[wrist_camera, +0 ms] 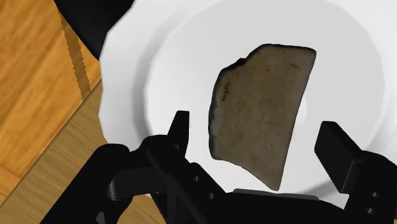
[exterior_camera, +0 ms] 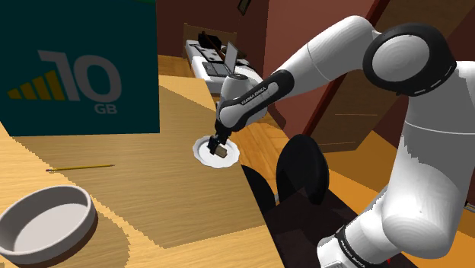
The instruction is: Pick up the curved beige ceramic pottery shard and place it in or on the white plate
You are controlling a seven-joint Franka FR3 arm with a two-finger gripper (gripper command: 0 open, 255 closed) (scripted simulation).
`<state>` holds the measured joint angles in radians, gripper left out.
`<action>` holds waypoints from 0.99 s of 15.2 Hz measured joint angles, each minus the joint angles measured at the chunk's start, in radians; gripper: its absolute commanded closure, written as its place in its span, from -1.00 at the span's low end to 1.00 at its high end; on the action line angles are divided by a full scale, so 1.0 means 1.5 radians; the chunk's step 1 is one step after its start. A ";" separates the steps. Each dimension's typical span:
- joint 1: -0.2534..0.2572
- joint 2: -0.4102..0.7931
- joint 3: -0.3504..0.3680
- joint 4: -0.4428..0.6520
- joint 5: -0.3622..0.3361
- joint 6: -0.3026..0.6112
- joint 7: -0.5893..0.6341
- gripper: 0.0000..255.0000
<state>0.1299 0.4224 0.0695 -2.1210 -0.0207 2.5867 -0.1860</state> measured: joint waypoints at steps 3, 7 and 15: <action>0.000 0.000 0.000 0.000 0.000 0.000 0.000 -1.00; -0.003 -0.037 0.002 -0.008 0.003 -0.029 -0.003 -1.00; -0.004 -0.070 0.004 -0.003 0.007 -0.067 -0.005 -1.00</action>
